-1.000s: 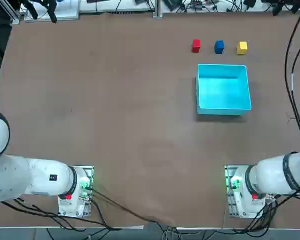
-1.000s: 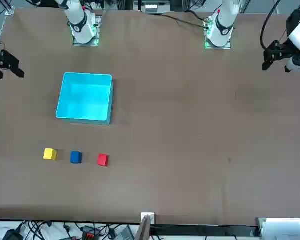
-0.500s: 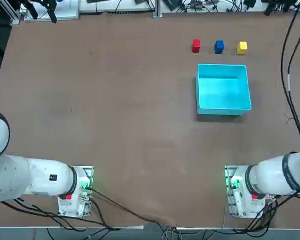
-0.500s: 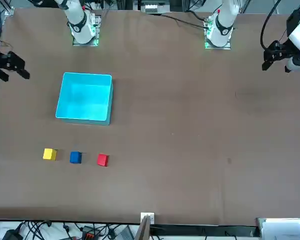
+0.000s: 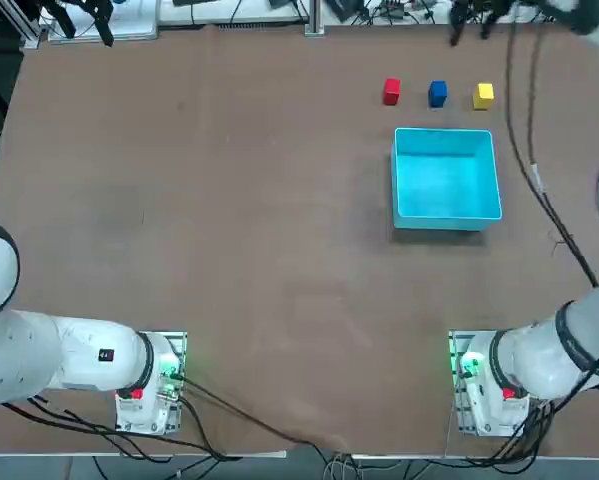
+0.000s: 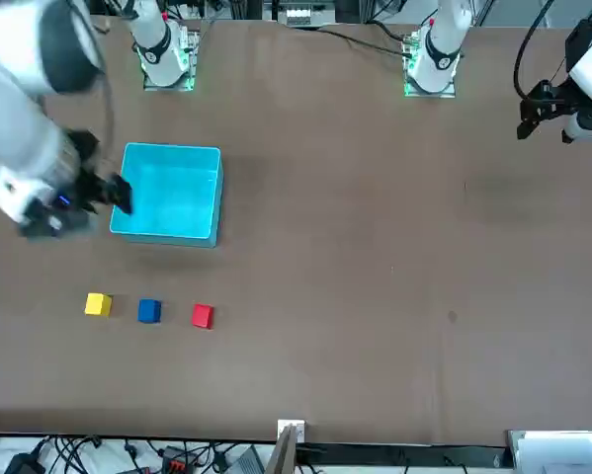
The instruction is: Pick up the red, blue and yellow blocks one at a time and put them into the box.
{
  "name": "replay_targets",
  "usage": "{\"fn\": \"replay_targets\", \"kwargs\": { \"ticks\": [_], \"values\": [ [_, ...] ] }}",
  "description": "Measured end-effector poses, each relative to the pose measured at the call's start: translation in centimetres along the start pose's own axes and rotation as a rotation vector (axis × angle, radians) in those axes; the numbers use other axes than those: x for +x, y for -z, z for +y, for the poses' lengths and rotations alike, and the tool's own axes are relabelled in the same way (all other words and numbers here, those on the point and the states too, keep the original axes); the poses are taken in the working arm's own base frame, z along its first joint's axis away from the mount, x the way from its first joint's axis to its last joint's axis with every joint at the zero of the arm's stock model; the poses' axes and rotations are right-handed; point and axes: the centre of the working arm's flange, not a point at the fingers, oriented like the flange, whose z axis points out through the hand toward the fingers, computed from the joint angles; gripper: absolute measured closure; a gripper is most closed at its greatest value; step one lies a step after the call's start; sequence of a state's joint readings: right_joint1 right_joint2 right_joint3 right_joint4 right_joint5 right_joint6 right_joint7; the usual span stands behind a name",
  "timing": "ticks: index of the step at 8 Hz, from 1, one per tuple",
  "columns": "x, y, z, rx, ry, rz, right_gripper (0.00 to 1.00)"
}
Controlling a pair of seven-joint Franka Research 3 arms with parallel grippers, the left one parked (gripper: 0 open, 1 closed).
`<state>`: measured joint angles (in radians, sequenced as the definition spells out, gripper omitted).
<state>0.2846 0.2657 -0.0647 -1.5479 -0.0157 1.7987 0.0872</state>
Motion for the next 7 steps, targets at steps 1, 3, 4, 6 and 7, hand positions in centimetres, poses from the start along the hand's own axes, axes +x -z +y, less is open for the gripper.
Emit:
{"fn": "replay_targets", "kwargs": {
  "ticks": [1,3,4,6,7],
  "values": [
    [1.4,-2.9,-1.4,0.007,-0.003,0.006,0.00],
    [3.7,-8.2,-3.2,0.049,-0.030,0.027,0.00],
    [4.7,-10.9,-3.8,0.055,-0.055,0.034,0.00],
    [6.4,-15.7,-5.5,0.060,-0.138,0.077,0.00],
    [7.1,-17.4,-6.7,0.061,-0.187,0.081,0.00]
  ]
}}
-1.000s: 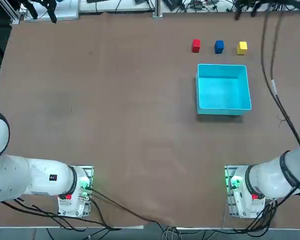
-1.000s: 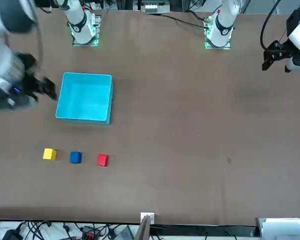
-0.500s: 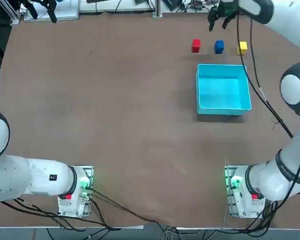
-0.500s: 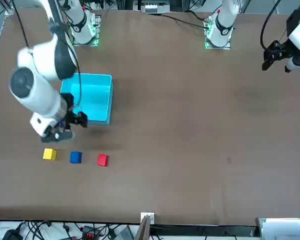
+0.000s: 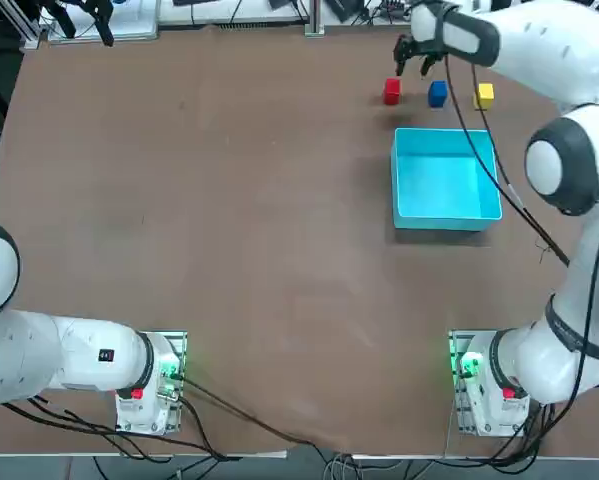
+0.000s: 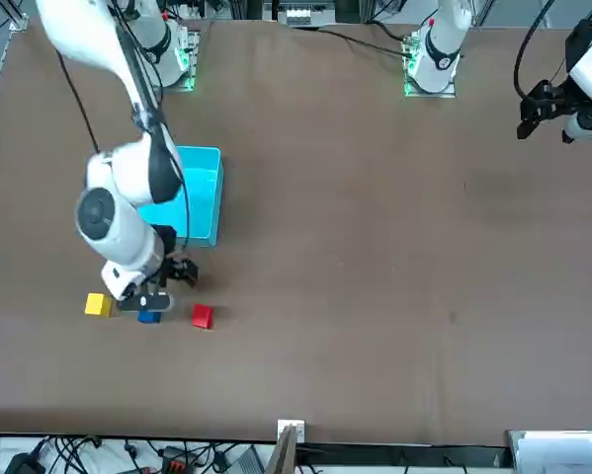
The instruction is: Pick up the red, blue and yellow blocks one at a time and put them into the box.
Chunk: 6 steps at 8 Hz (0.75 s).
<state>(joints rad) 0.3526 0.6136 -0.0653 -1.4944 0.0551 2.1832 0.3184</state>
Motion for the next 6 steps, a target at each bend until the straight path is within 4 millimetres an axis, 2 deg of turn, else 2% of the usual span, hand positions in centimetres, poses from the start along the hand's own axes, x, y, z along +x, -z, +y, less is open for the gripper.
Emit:
{"fn": "replay_targets", "kwargs": {
  "ticks": [2,6],
  "values": [
    [0.6,-2.2,-1.5,-0.009,-0.017,0.003,0.00],
    [2.4,-7.1,-2.2,-0.079,0.060,0.048,0.01]
  ]
}}
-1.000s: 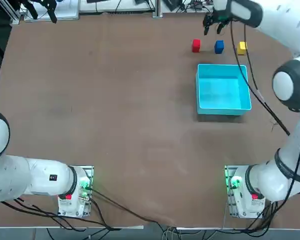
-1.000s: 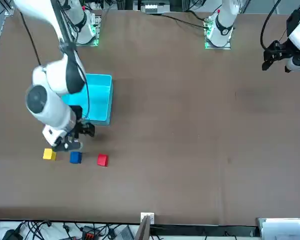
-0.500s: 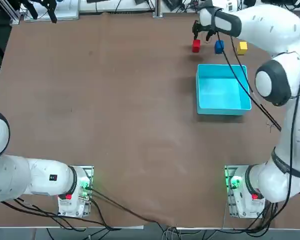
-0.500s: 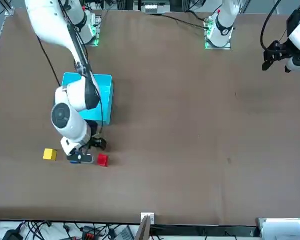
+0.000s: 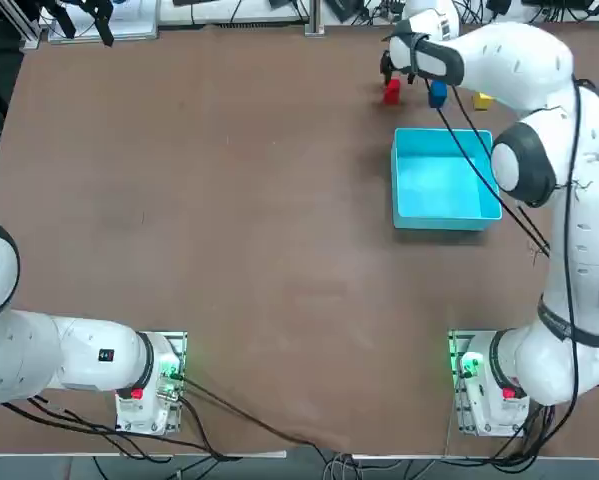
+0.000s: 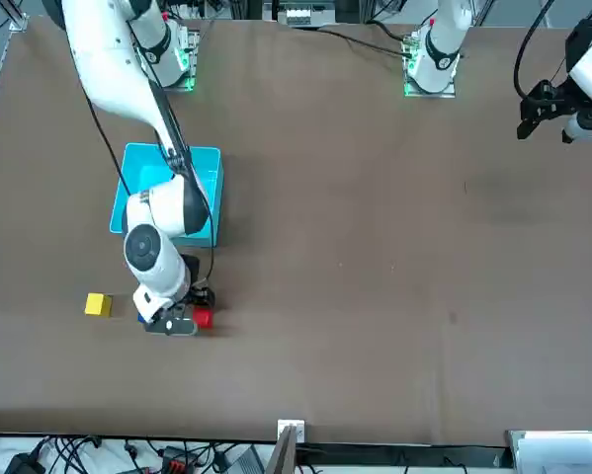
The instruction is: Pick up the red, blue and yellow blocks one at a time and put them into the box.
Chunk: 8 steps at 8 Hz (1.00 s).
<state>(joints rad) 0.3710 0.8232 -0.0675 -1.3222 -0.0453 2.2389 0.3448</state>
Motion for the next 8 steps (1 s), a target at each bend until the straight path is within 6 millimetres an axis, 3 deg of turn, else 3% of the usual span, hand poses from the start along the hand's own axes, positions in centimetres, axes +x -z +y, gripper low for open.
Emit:
{"fn": "replay_targets", "kwargs": {
  "ticks": [3,8],
  "values": [
    [0.7,-1.6,-1.8,0.002,0.031,0.023,0.02],
    [1.2,-1.6,-0.9,-0.008,0.058,0.029,0.02]
  ]
}}
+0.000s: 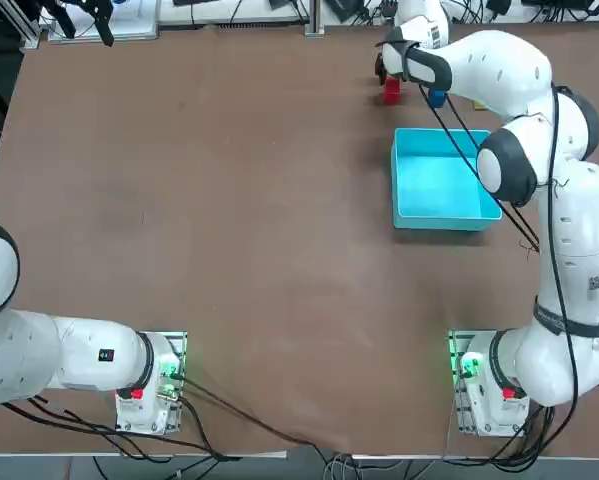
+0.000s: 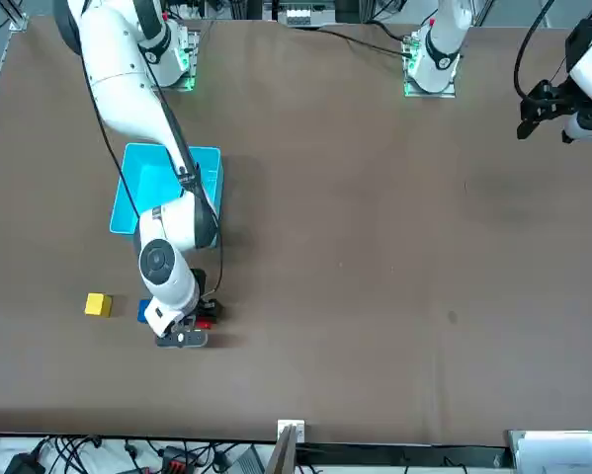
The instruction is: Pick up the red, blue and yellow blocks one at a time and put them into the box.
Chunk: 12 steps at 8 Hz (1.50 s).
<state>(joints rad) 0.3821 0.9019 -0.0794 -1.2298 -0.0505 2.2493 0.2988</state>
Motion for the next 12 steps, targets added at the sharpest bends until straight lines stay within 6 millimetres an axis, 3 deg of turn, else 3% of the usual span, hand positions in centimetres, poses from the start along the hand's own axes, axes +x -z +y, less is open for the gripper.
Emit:
{"fn": "replay_targets", "kwargs": {
  "ticks": [7,9,10,12],
  "values": [
    [-0.9,-2.4,0.3,-0.011,-0.005,-0.036,0.04],
    [-1.0,-2.6,0.3,0.001,-0.027,-0.037,0.13],
    [-0.9,-2.5,0.3,0.012,-0.062,-0.036,0.30],
    [-0.9,-2.0,0.0,0.013,-0.153,-0.042,0.30]
  ]
}}
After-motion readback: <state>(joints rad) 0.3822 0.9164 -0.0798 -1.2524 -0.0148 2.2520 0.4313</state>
